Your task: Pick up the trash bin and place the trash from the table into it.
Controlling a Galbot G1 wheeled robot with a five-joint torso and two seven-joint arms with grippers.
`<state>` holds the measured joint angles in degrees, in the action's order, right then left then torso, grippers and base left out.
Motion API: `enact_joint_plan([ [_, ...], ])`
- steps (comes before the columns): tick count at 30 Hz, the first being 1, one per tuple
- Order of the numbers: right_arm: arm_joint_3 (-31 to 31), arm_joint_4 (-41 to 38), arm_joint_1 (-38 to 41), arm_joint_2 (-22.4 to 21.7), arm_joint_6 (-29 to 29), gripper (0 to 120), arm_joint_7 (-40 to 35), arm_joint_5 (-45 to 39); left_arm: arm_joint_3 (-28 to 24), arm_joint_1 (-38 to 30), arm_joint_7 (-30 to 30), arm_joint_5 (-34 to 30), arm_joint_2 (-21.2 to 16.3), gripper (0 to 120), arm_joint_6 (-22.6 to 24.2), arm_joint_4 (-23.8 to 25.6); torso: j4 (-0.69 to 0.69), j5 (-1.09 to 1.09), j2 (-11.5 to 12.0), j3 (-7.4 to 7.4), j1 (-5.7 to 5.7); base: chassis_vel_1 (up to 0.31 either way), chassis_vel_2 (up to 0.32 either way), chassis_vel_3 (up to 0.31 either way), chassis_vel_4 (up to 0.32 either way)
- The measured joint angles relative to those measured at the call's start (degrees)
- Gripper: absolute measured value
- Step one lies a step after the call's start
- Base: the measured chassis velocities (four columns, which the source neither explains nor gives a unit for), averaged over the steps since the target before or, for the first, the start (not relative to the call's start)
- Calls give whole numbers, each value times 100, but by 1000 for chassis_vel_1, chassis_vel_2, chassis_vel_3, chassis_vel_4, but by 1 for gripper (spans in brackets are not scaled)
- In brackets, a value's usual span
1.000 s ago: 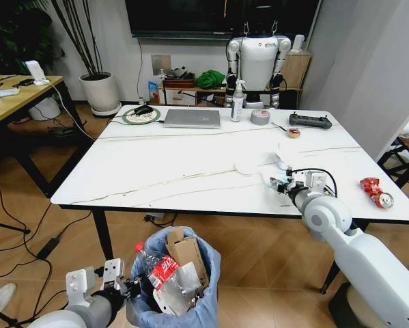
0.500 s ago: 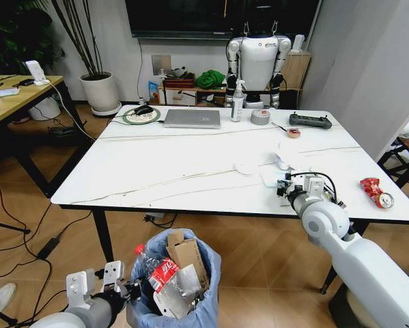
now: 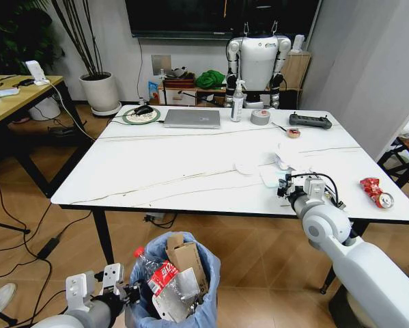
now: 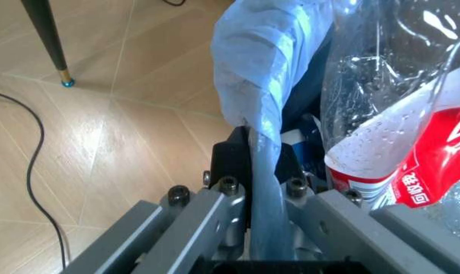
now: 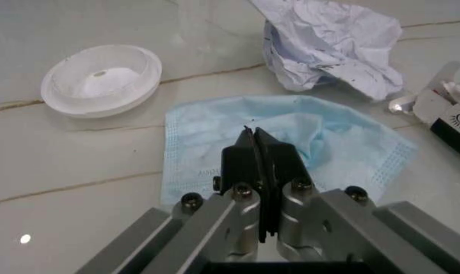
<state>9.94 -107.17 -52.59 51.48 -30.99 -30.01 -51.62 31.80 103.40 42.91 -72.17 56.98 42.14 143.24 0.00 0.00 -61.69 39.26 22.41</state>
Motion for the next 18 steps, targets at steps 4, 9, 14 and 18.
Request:
enact_joint_plan([
  [4, 50, -133, 1, -2, 15, 8, -82, -2, 3, 27, -1, 5, -7, 0, 0, 0, 0, 0, 0, 0, 0, 0, 0, 0, 0],
  [9, 110, -176, 52, -87, -51, 28, -248, -117, 15, 40, -1, 7, -23, 0, 0, 0, 0, 1, 0, 0, 0, 0, 0, 0, 0],
  [14, 184, -131, 105, -189, -156, 46, -403, -341, -10, 4, -2, 7, -20, 0, 0, 0, 0, 0, 0, 0, 0, 0, 0, 0, 0],
  [18, 154, 17, 195, -209, -247, 61, -497, -658, -15, -53, -10, 4, -28, 0, 0, 0, 0, 0, 0, 0, 0, 0, 0, 0, 0],
])
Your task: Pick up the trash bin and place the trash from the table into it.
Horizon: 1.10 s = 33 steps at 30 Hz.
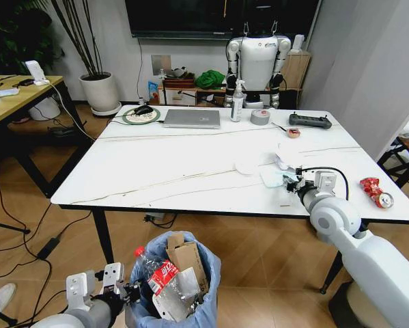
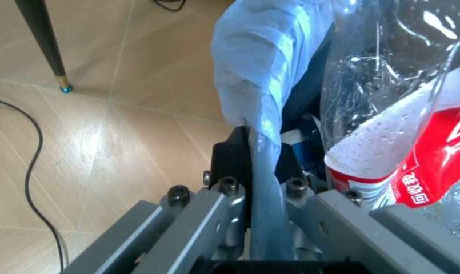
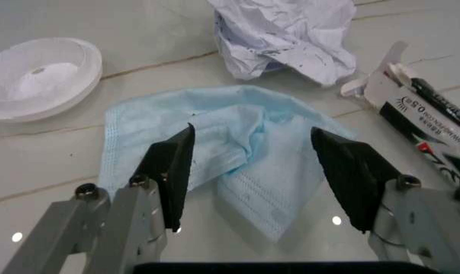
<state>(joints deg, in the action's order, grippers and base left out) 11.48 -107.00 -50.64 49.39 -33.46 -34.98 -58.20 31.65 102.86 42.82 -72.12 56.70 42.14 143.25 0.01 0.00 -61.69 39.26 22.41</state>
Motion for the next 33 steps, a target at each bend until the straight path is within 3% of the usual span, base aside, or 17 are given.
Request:
enact_joint_plan([
  [5, -78, 140, 18, 84, -31, 78, 10, -12, 2, -29, -39, 4, 0, 0, 0, 0, 0, 1, 0, 0, 0, 0, 0, 0, 0],
  [8, -81, 172, 19, 84, -32, 76, 26, 14, 2, -23, -43, 9, 18, 0, 0, 0, 0, 0, 0, 0, 0, 0, 0, 0, 0],
  [14, -92, 189, 17, 91, -17, 48, 77, 111, -16, -23, -66, 37, 39, 0, 0, 0, 0, 0, 0, 0, 0, 0, 0, 0, 0],
  [22, -105, 213, -36, 121, 77, 25, 164, 319, -3, 13, -95, 76, 37, 0, 0, 0, 0, 0, 0, 0, 0, 0, 0, 0, 0],
  [28, -91, 200, -97, 129, 256, 0, 310, 507, -12, 37, -110, 111, 41, 0, 0, 0, 0, 0, 0, 0, 0, 0, 0, 0, 0],
  [33, -44, -109, -245, 148, 586, 0, 658, 514, 1, 42, -107, 112, 52, 0, 0, 0, -1, 1, 0, 0, 0, 0, 0, 0, 0],
])
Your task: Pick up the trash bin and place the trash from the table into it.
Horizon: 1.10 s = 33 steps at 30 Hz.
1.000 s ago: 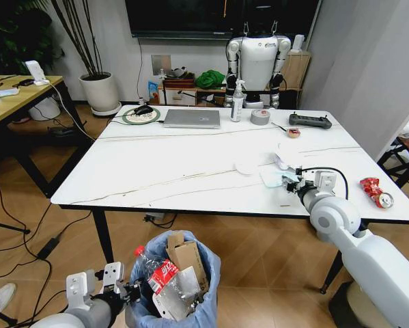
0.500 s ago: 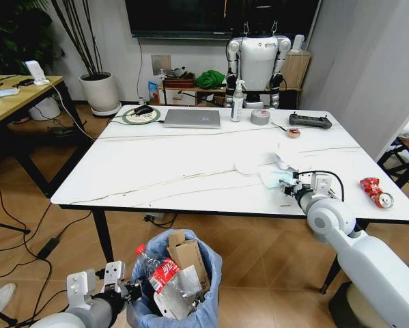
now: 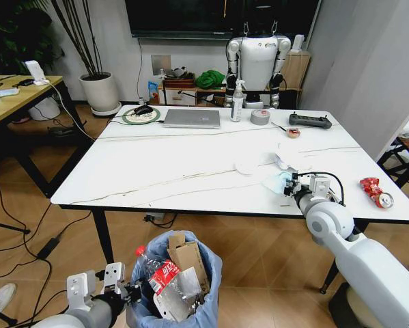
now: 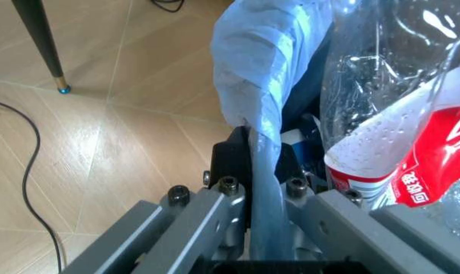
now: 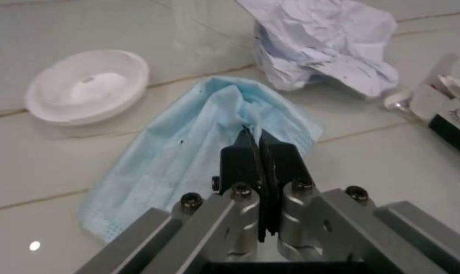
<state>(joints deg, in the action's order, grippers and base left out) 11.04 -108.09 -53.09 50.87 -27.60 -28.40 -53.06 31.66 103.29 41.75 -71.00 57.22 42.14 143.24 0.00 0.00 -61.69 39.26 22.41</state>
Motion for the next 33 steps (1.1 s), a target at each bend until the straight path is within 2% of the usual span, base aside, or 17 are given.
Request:
enact_joint_plan([
  [4, 23, -503, -114, -17, 93, 0, 256, -81, 2, 4, 6, -2, -5, 0, 0, 0, 1, -1, 0, 0, 0, 0, 0, 0, 0],
  [9, 7, -1649, -370, -234, 384, 0, 1457, -283, 23, -39, 33, -54, -35, 0, 0, 0, 1, -2, 0, -1, 0, 0, 0, 0, 0],
  [11, -58, -1959, -458, -316, 475, 0, 1931, -306, 24, -59, 44, -76, -44, 0, 0, 0, 1, -2, 0, -1, 0, 0, 0, 0, 0],
  [12, -58, -1959, -458, -316, 475, 0, 1931, -306, 24, -59, 44, -76, -44, 0, 0, 0, 1, -2, 0, -1, 0, 0, 0, 0, 0],
  [14, -168, -2256, -579, -398, 567, 0, 2526, -118, 32, -92, 57, -100, -60, 0, 0, 0, 1, -2, 0, -1, -1, 0, 0, 0, 0],
  [18, -253, -2396, -751, -463, 753, 0, 3144, 287, 39, -130, 70, -125, -75, 0, 0, 0, 1, 0, 0, -1, -1, 0, 0, 0, 0],
  [23, -419, -2553, -1166, -755, 1317, 0, 4248, 1209, 28, -197, 81, -164, -89, 0, 0, 0, 0, -1, -1, -1, -1, 0, 0, 0, 0],
  [29, -505, -2566, -1519, -847, 1618, 0, 4809, 2137, 7, -247, 84, -187, -101, 0, 0, 0, 1, 0, 0, 0, -1, 0, 0, 0, 0],
  [33, -549, -2556, -1690, -898, 1745, 0, 5046, 2432, 9, -257, 84, -198, -121, 0, 0, 0, 0, 0, -1, 0, -1, 0, 0, 0, 0],
])
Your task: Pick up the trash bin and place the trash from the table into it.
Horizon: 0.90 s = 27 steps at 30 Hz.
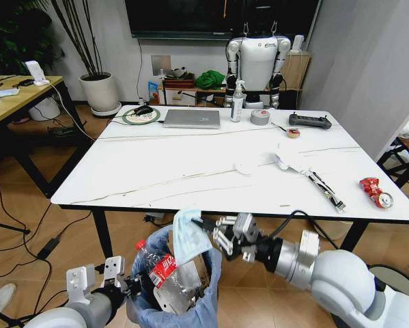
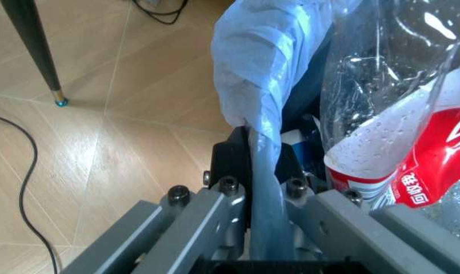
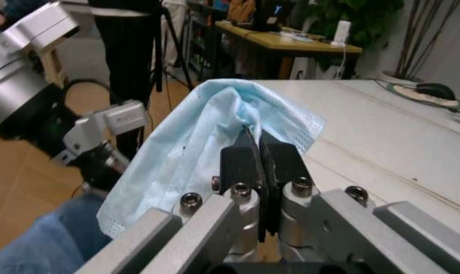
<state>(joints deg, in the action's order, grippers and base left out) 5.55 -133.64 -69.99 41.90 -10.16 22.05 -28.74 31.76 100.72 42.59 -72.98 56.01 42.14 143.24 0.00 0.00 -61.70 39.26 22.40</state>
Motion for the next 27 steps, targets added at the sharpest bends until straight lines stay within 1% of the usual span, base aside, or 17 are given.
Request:
enact_joint_plan([
  [2, -20, -24, -100, -32, 42, 0, 128, 132, 10, -6, 1, -10, -12, 0, 0, 0, 0, 0, 0, 0, 0, 0, 0, 0, 0],
  [5, -54, -32, -153, -40, 69, 2, 119, 179, 15, -5, 2, -14, -9, 0, 0, 0, 0, 0, 0, 0, 0, 0, 0, 0, 0],
  [6, -58, -27, -151, -36, 78, 7, 123, 191, 15, -3, 2, -14, -6, 0, 0, 0, 0, -1, 0, 0, 0, 0, 0, 0, 0],
  [7, -62, -15, -145, -29, 85, 8, 126, 202, 13, -3, 2, -15, -3, 0, 0, 0, 0, 0, 0, 0, 0, 0, 0, 0, 0],
  [8, -72, 13, -130, -14, 101, 15, 127, 212, 10, -2, 3, -14, 1, 0, 0, 0, 1, 0, 0, 0, 1, 0, 0, 0, 0],
  [10, -87, 47, -113, 26, 105, 24, 102, 211, 9, -2, 3, -17, 2, 0, 0, 0, 0, 0, 0, 0, 1, 0, 0, 0, 0],
  [11, -87, 50, -110, 39, 105, 26, 89, 207, 9, 0, 3, -19, 0, 0, 0, 0, 0, 0, 0, 0, 1, 0, 0, 0, 0],
  [12, -87, 50, -110, 39, 105, 26, 89, 207, 9, 0, 3, -19, 0, 0, 0, 0, 0, 0, 0, 0, 1, 0, 0, 0, 0],
  [15, -90, 52, -112, 86, 94, 38, 18, 187, 12, 7, 3, -22, -7, 0, 0, 0, 1, 0, 0, 0, 1, 0, 0, 0, 0],
  [16, -90, 52, -115, 100, 85, 45, -17, 175, 12, 7, 3, -26, -10, 0, 0, 0, 0, 0, 0, 0, 1, 0, 0, 0, 0],
  [17, -90, 52, -115, 104, 82, 47, -40, 169, 12, 6, 3, -29, -12, 0, 0, 0, 0, 0, 0, 0, 1, 0, 0, 0, 0],
  [19, -54, 52, -88, 137, 59, 55, -205, 94, 11, -1, 3, -35, -15, 0, 0, 0, 0, 0, 0, 0, 1, 0, 0, 0, 0],
  [20, -10, 52, -9, 175, -7, 60, -417, -12, 8, -1, 3, -37, -14, 0, 0, 0, 0, -1, 0, 0, 1, 0, 0, 0, 0],
  [21, -10, 52, -9, 175, -7, 60, -417, -12, 8, -1, 3, -37, -14, 0, 0, 0, 0, -1, 0, 0, 1, 0, 0, 0, 0],
  [22, 12, 53, 66, 210, -83, 65, -649, -118, 4, 1, 3, -37, -12, 0, 0, 0, 0, -1, 0, 0, 1, 0, 0, 0, 0],
  [25, 52, 99, 445, 370, -636, 77, -2014, -752, -30, 11, 3, -35, 5, 0, 0, 0, 0, -1, 0, 0, 1, 0, 0, 0, 0],
  [27, 43, 266, 834, 532, -1109, 84, -3150, -1636, -55, 14, 3, -26, 15, 0, 0, 0, 0, -1, 0, 0, 1, 0, 0, 0, 0],
])
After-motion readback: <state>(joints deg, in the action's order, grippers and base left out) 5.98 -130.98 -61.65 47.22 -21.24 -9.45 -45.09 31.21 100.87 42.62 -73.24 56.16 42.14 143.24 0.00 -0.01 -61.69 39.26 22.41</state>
